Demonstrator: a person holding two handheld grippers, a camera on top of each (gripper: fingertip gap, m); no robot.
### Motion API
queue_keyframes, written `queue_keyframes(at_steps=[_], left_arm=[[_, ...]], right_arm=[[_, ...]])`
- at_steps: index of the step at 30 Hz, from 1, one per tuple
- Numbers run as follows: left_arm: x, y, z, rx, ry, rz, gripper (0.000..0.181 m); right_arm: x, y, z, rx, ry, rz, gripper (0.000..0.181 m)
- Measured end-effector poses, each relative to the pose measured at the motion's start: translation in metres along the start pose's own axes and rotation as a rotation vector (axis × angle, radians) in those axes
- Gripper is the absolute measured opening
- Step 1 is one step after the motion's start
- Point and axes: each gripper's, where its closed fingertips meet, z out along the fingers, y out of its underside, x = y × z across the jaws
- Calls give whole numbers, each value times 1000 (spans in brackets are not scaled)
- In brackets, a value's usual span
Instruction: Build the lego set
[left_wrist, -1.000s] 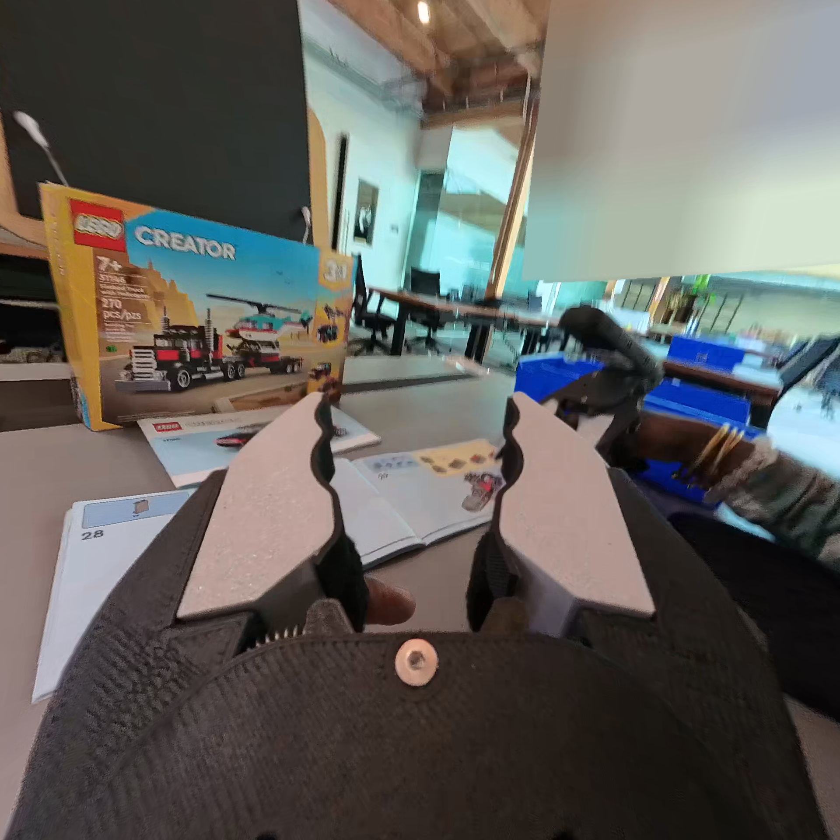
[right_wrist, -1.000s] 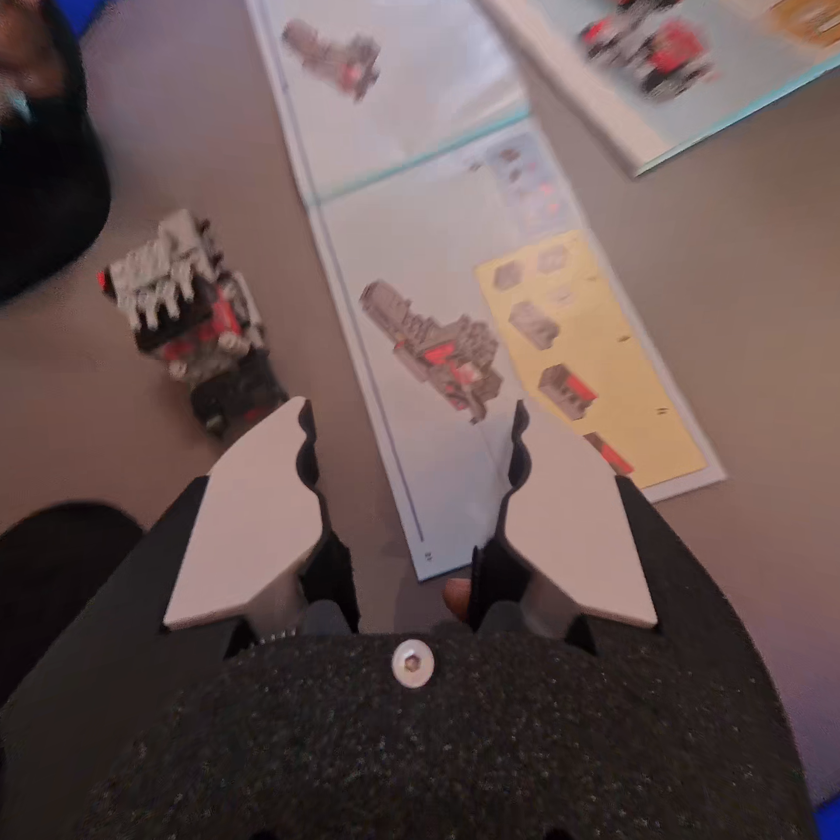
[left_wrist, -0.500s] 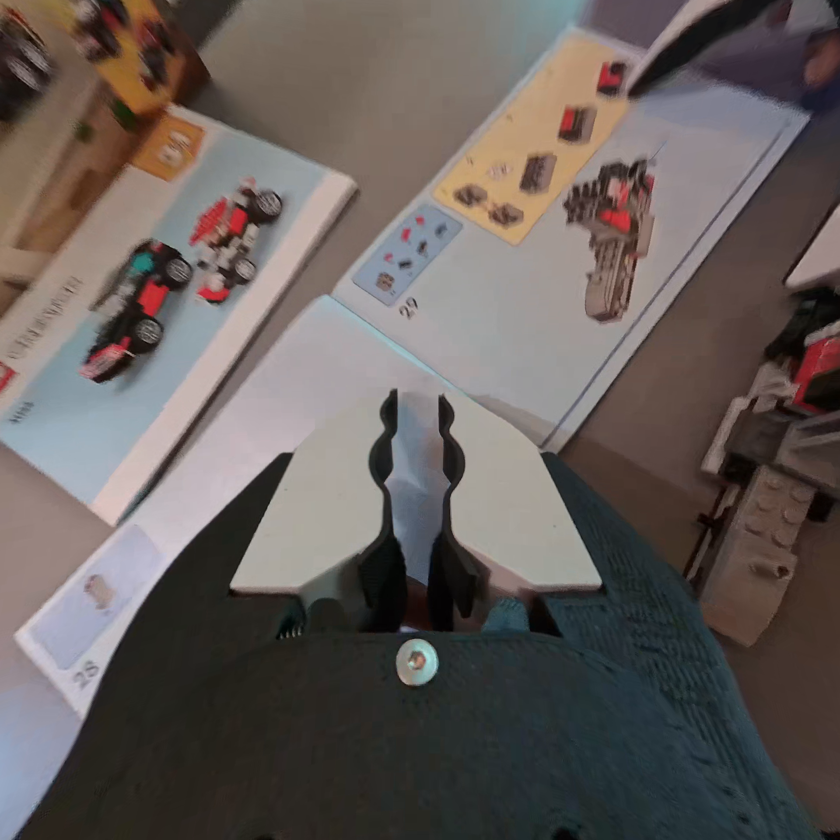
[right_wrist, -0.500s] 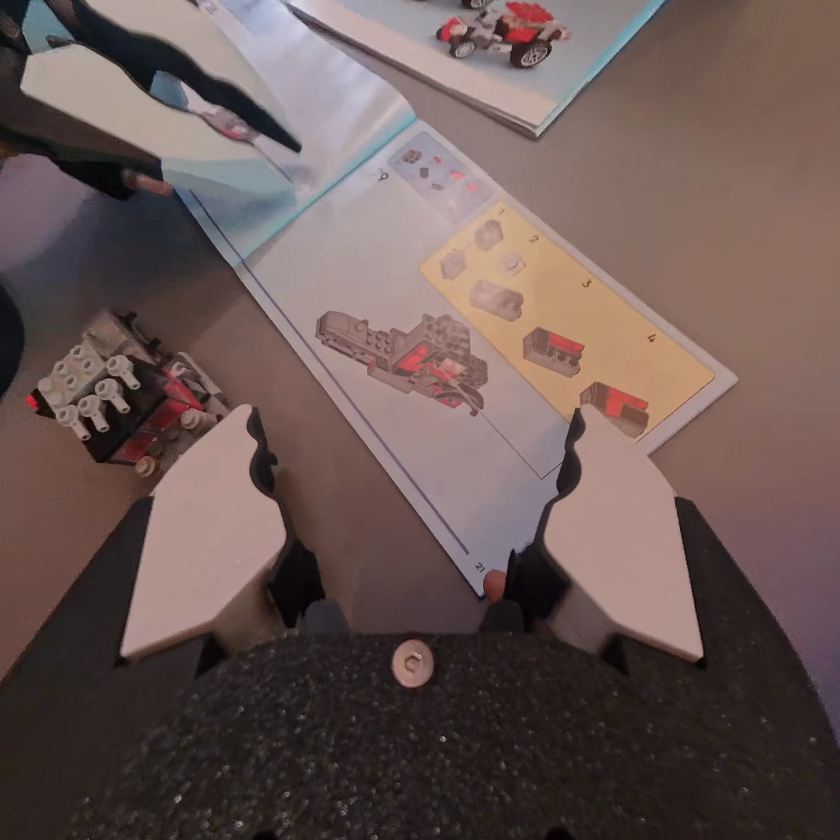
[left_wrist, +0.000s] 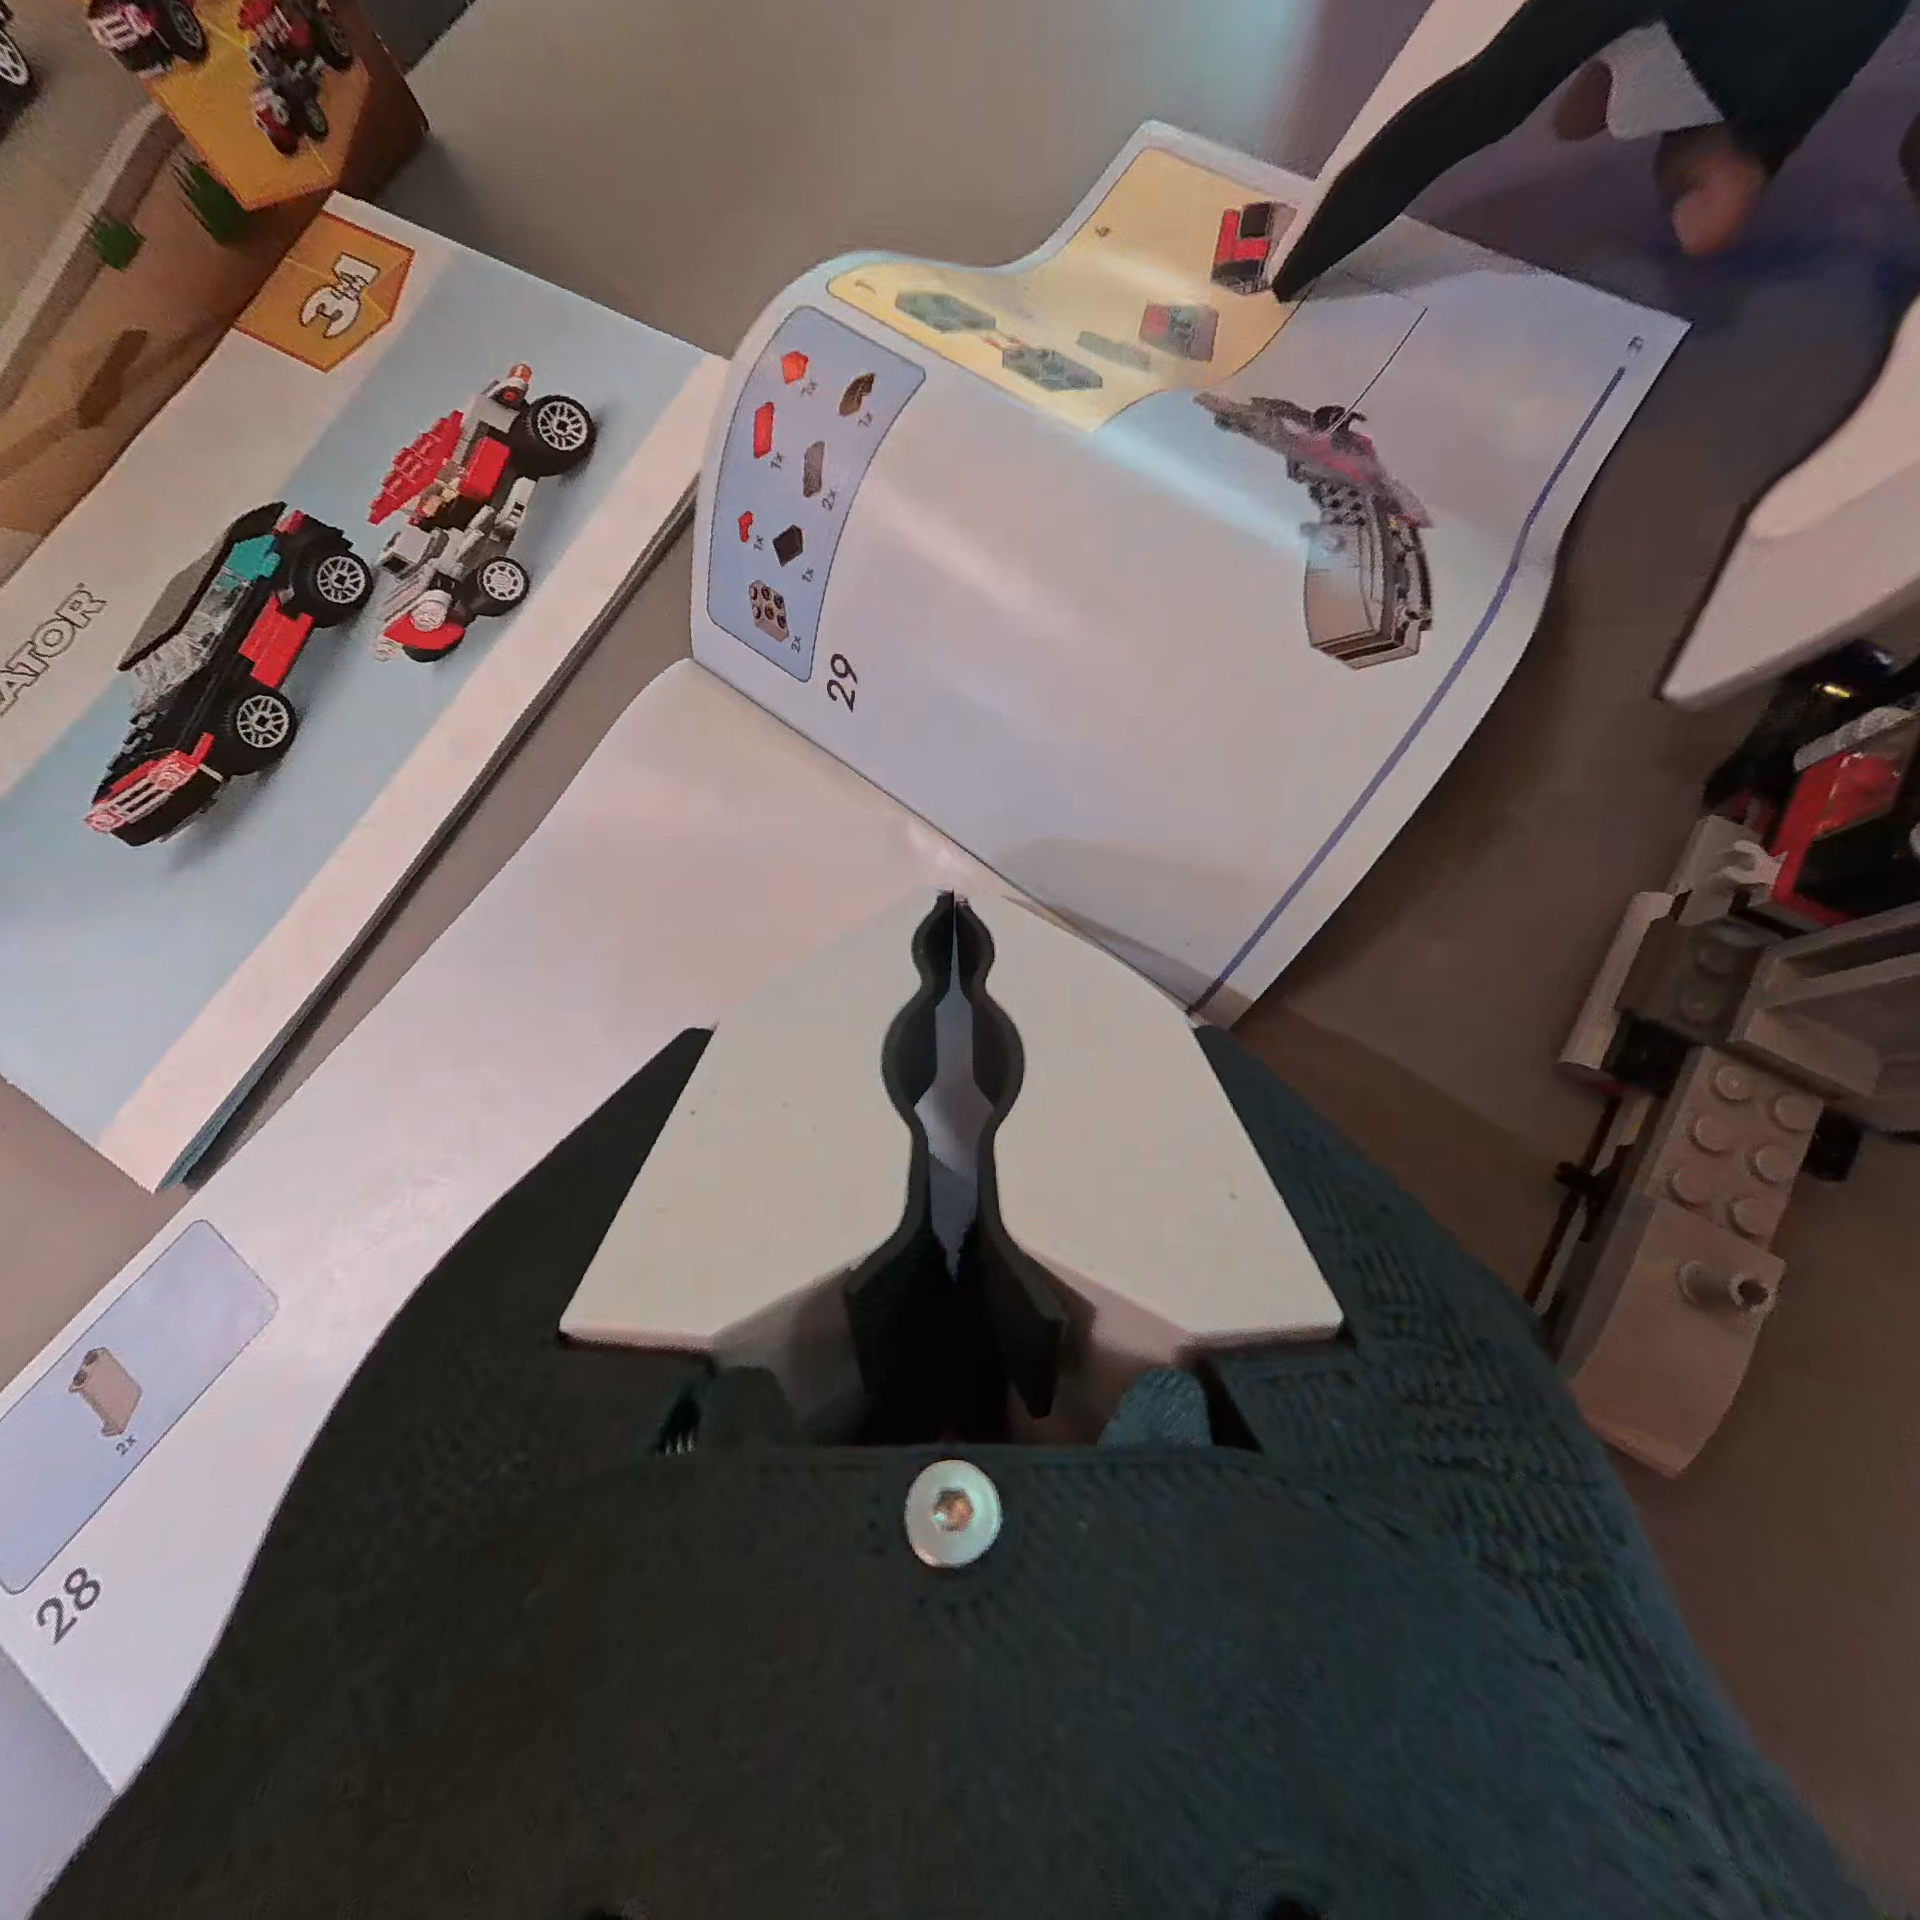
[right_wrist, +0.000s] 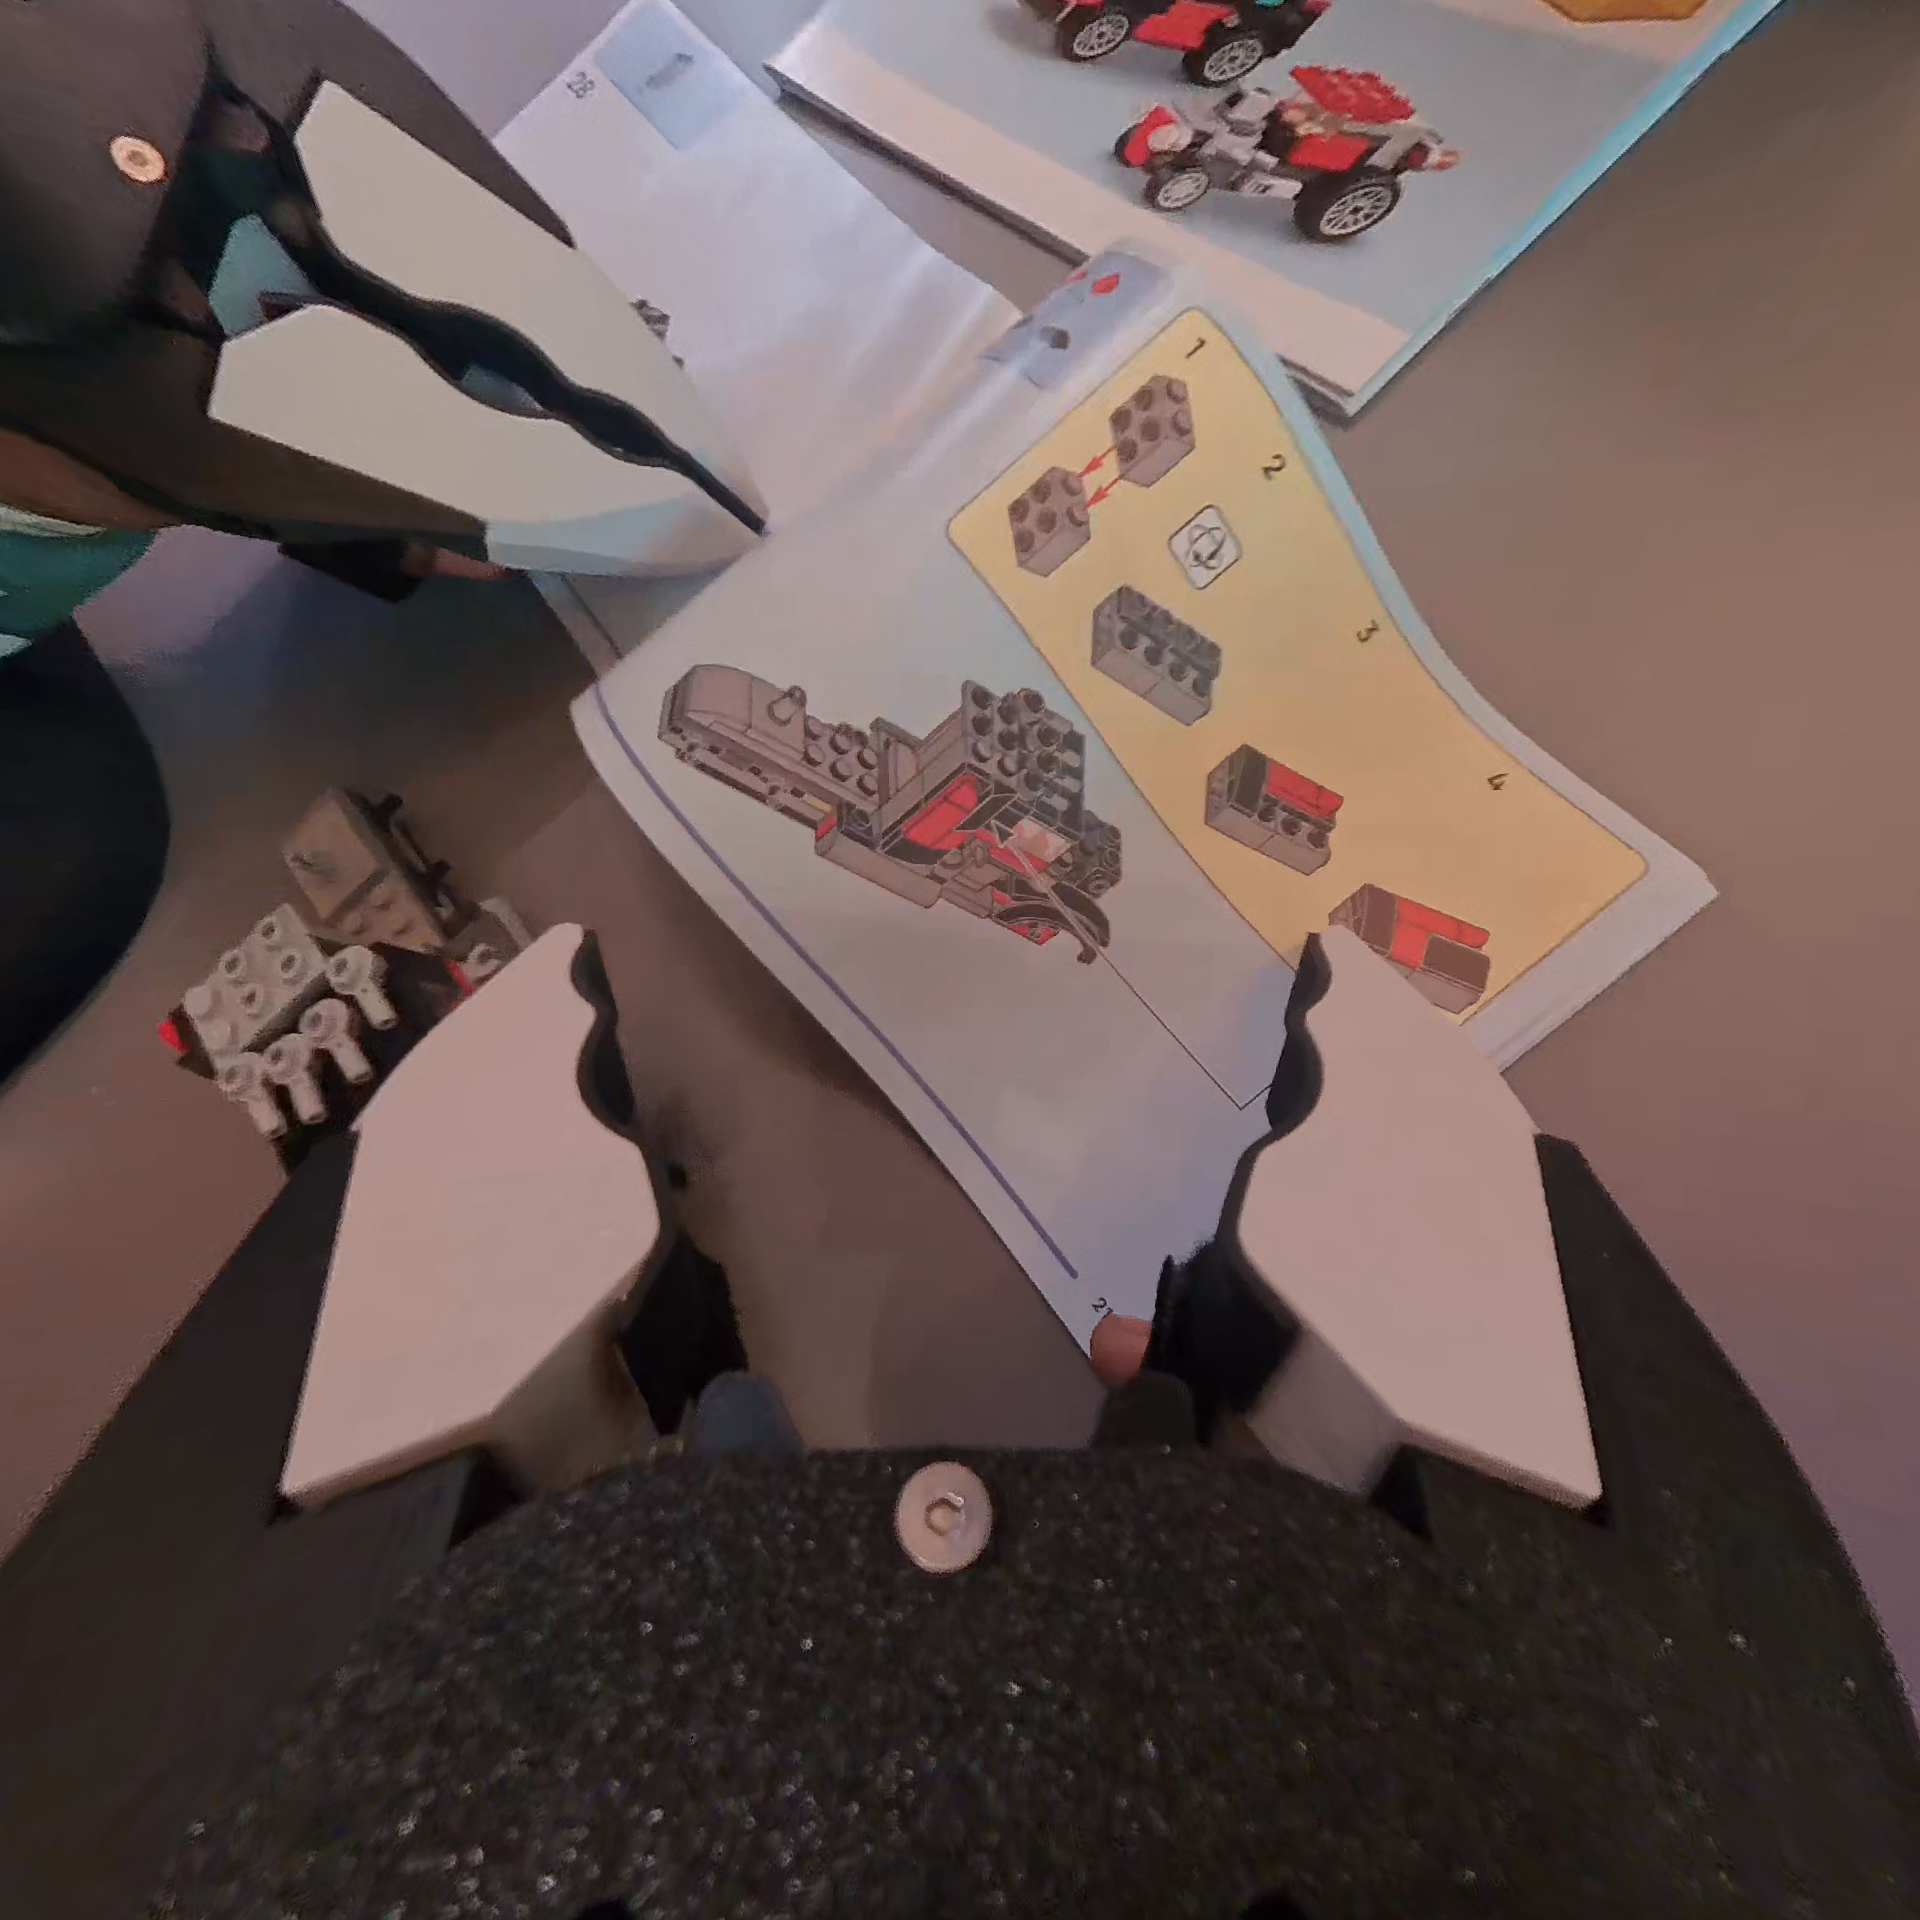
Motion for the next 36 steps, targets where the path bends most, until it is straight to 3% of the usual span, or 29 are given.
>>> queue_keyframes(at_steps=[3, 4, 7, 9, 12, 15, 19, 24, 28, 32, 36], left_arm=[[-3, 1, -3, -3, -21, 16, 9], [-6, -1, -5, 1, -41, 33, 19], [-3, -33, -8, 112, -77, 58, 41], [11, -52, 1, 102, -54, 97, 46], [8, -46, 26, -53, -105, 156, 45], [18, -40, 37, 4, -19, 27, 25], [20, -36, 34, 25, 37, -47, 25], [19, -35, 35, 27, 57, -81, 24], [19, -35, 35, 30, 62, -93, 24], [19, -35, 35, 31, 73, -102, 25], [25, -38, 31, 57, 187, -169, 35]], right_arm=[[9, 2, -3, 32, 25, -20, 118], [12, 2, -5, 51, 27, -10, 117], [16, 0, -9, 105, -9, 32, 103], [14, -2, -9, 118, -39, 52, 102], [15, -3, -9, 129, -45, 38, 98], [27, -5, -17, 174, 37, 29, 88], [33, 6, -11, 62, 115, -41, 91], [20, 3, -1, 36, 104, -77, 87], [12, 1, 4, 20, 77, -81, 98], [-9, -8, 13, 46, -32, -69, 98], [-15, -14, 17, 86, -85, -58, 97]])
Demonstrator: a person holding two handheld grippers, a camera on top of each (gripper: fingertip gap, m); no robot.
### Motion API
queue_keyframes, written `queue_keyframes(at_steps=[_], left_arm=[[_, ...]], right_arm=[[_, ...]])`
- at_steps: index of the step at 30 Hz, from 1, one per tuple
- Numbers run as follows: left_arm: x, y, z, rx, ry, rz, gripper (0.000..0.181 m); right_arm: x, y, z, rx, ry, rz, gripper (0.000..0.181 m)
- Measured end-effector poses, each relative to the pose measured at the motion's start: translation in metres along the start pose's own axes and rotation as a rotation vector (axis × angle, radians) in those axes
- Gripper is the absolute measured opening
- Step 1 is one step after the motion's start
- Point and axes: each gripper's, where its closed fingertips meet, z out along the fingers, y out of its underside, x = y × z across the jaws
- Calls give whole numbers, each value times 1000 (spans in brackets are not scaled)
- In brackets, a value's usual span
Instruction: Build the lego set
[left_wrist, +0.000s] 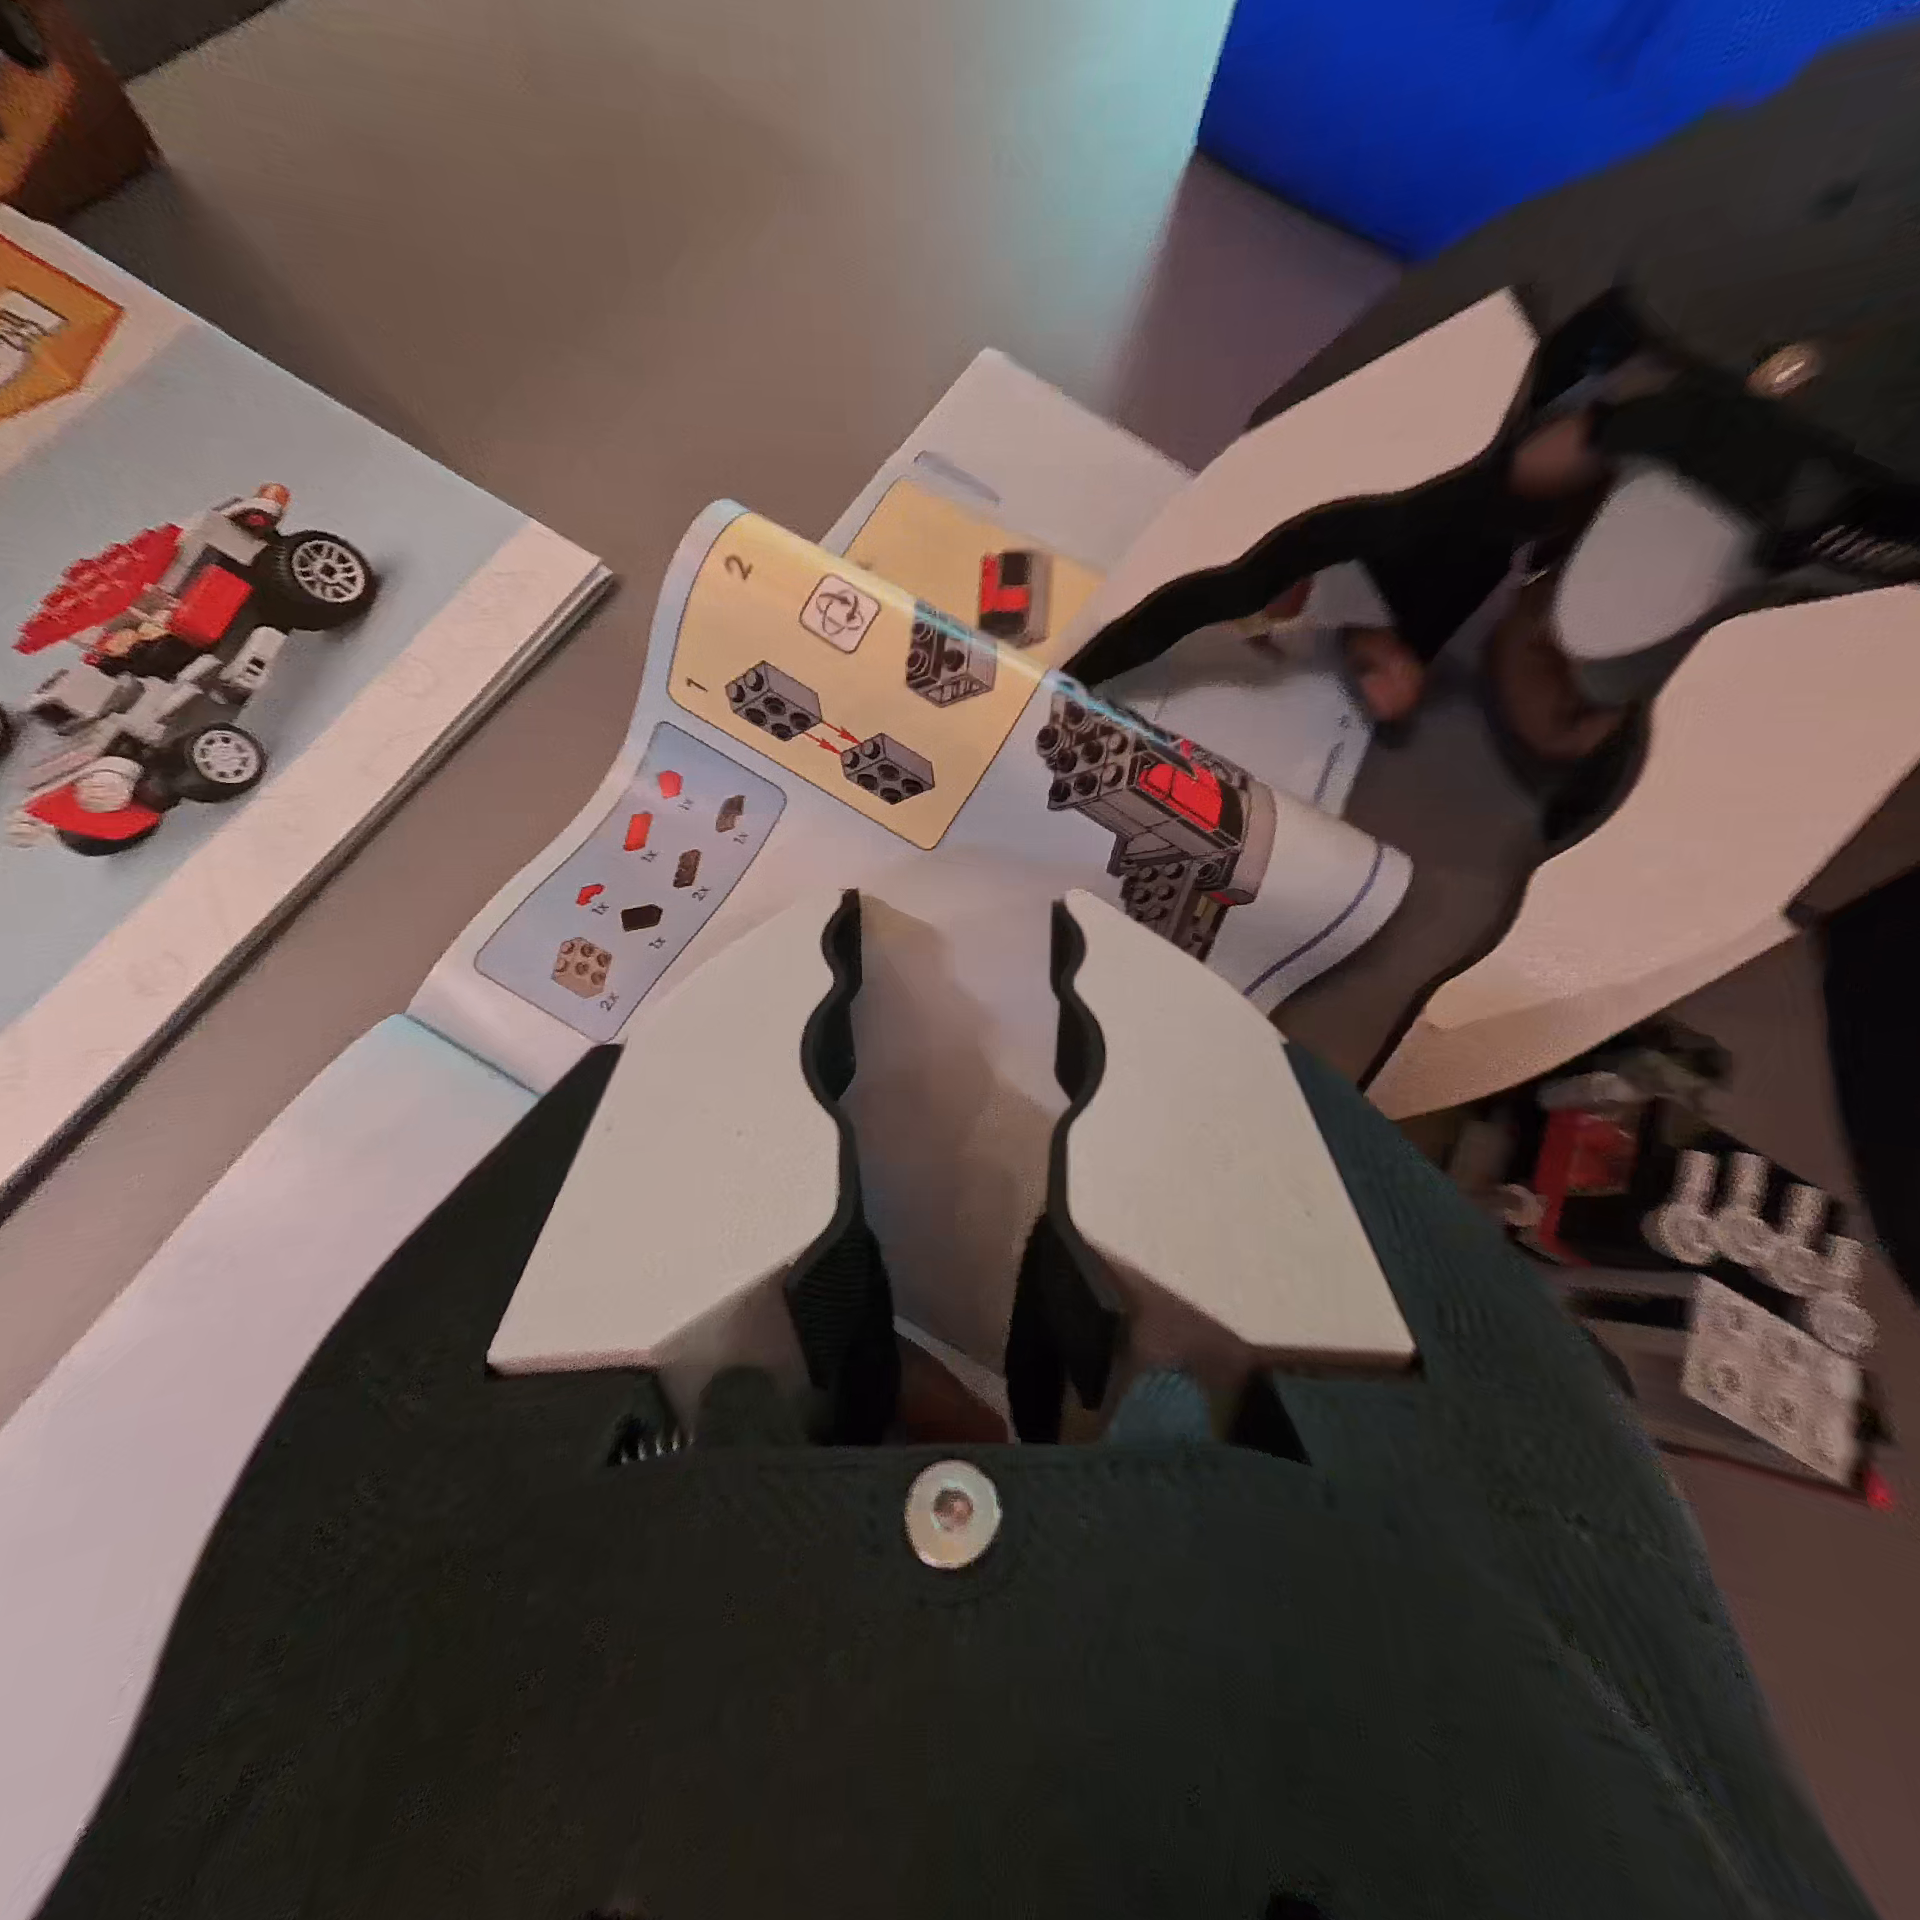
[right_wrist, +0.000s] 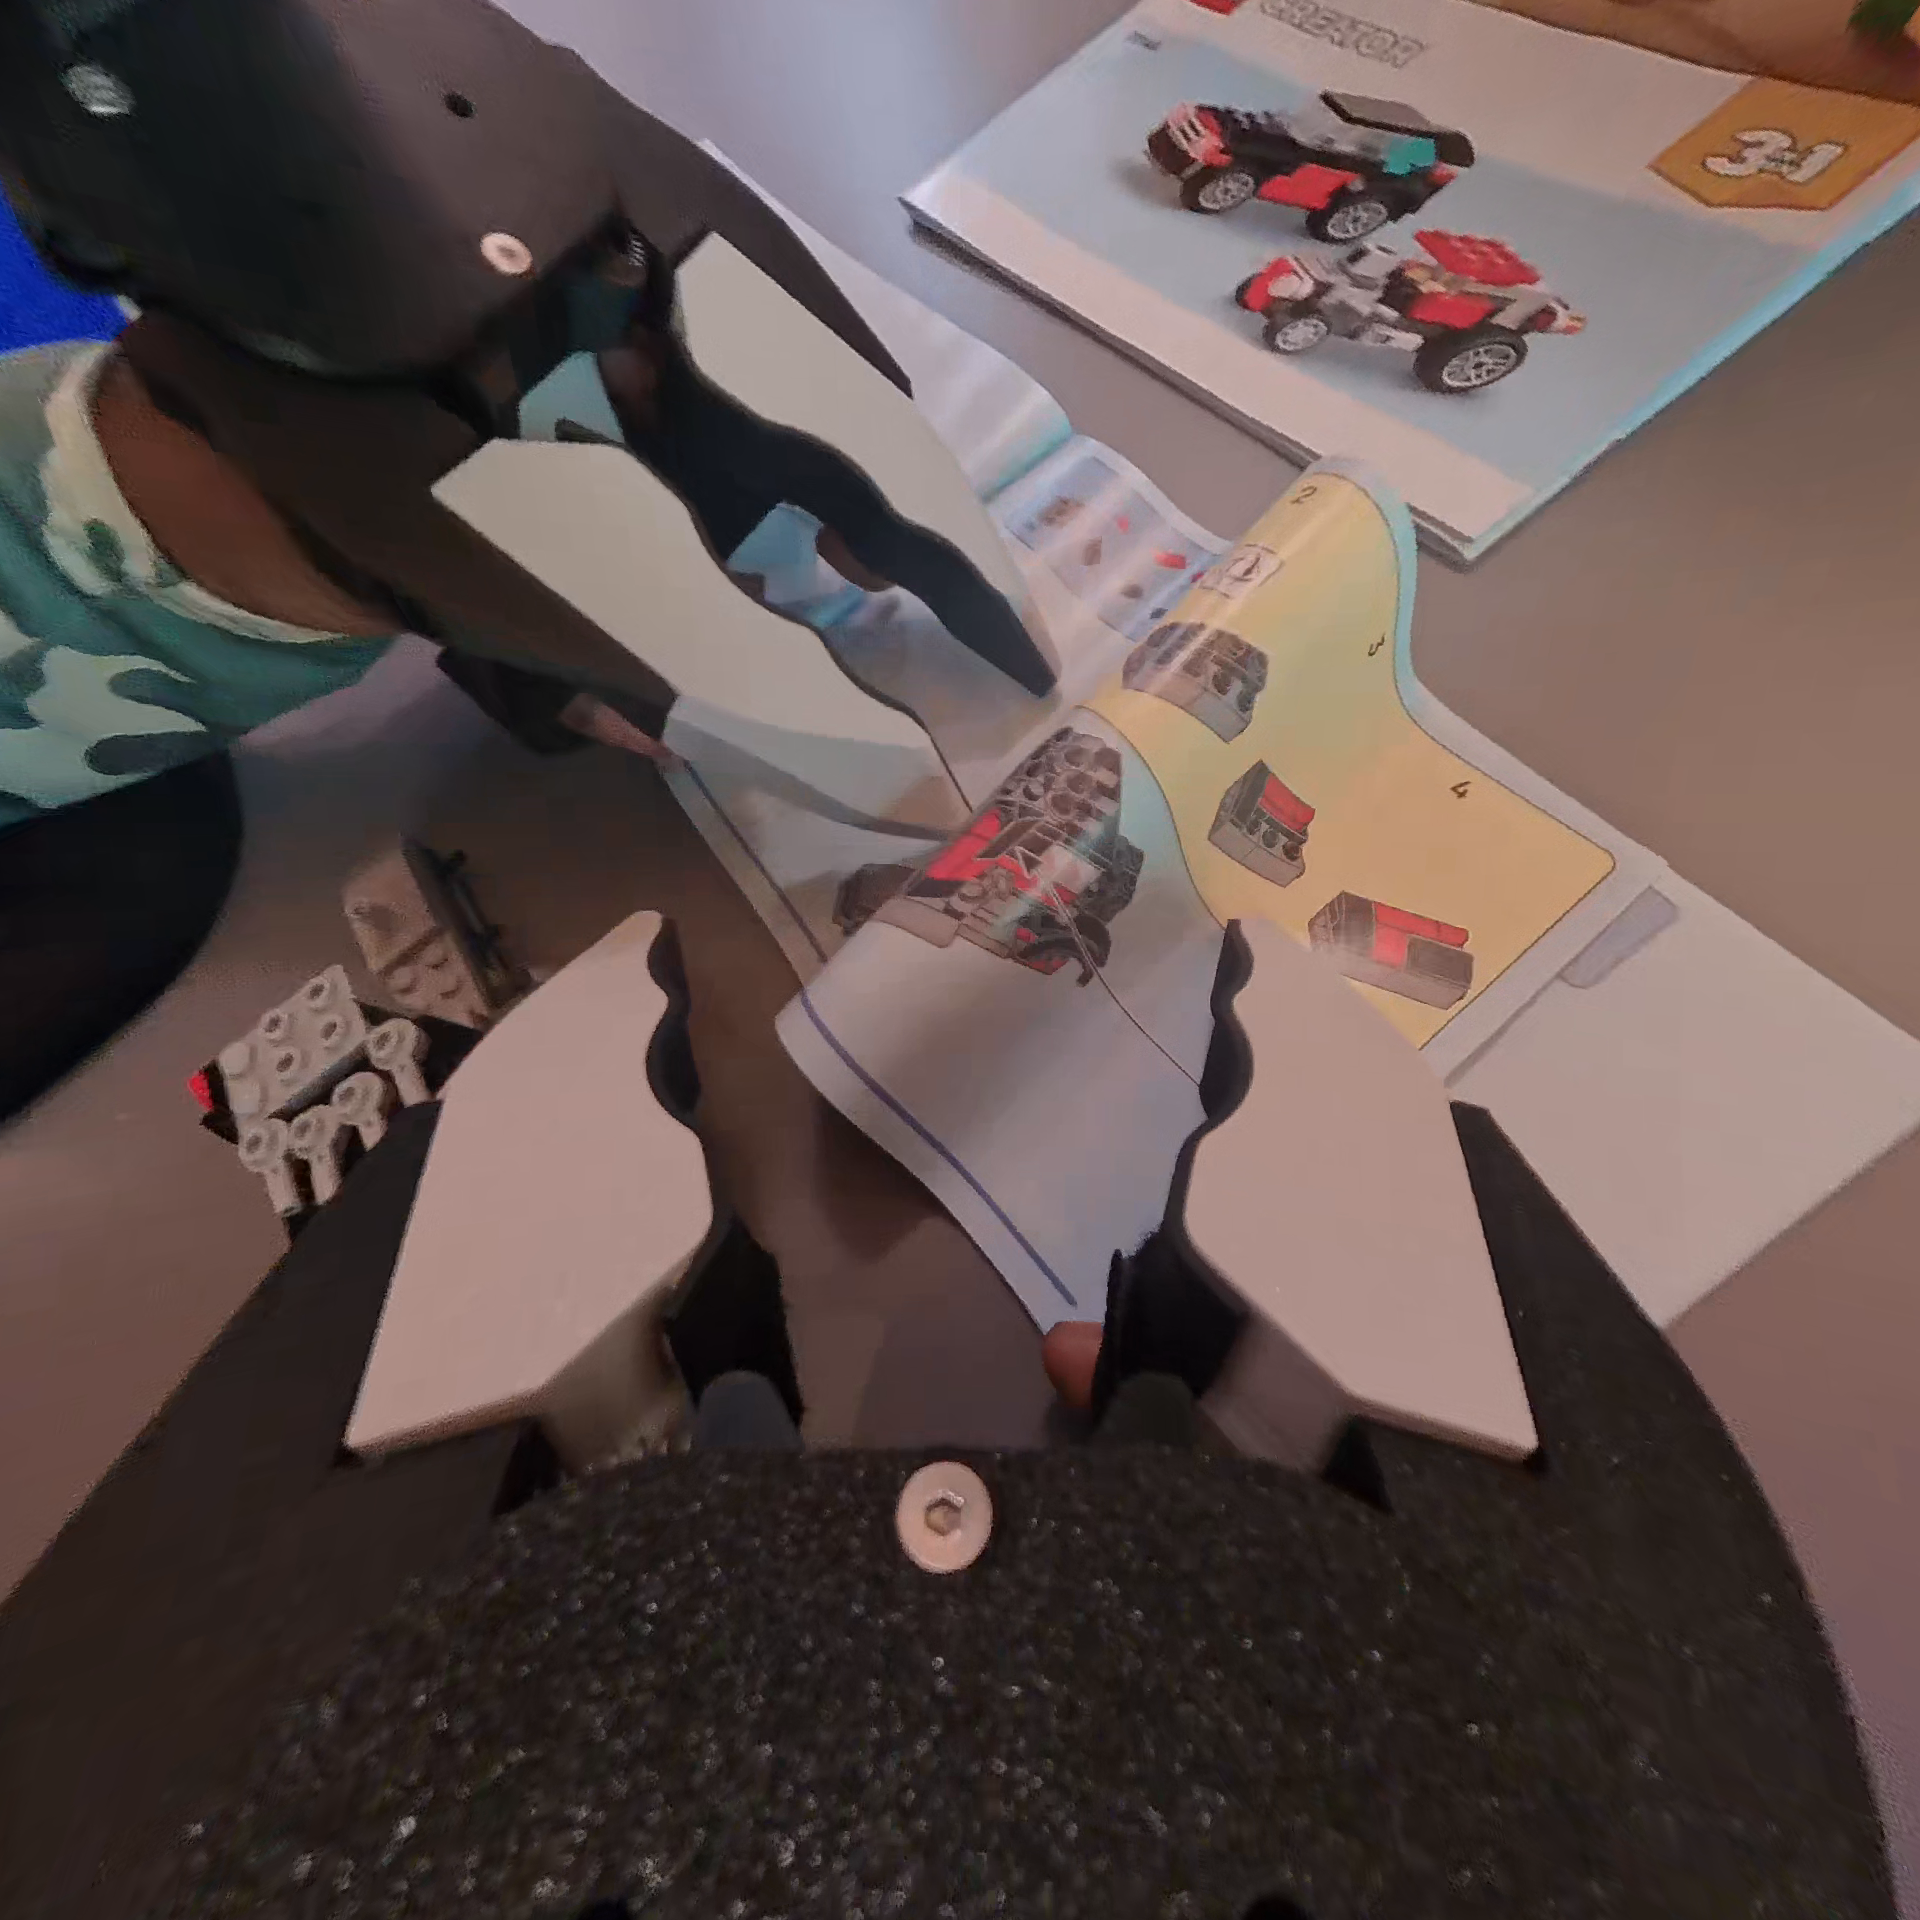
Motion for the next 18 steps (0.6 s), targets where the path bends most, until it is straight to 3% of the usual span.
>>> queue_keyframes(at_steps=[5, 9, 13, 18], left_arm=[[13, -30, -27, 203, 237, -206, 61], [12, -33, -32, 194, 179, -177, 79], [17, -35, -35, 185, 157, -133, 80], [22, -44, -65, 241, 115, 56, 79]], right_arm=[[-16, -7, 4, 48, -109, 6, 99], [-31, -16, 7, 81, -157, -71, 102], [-40, -21, 10, 79, -177, -116, 104], [-42, -29, 9, 113, -195, -109, 103]])
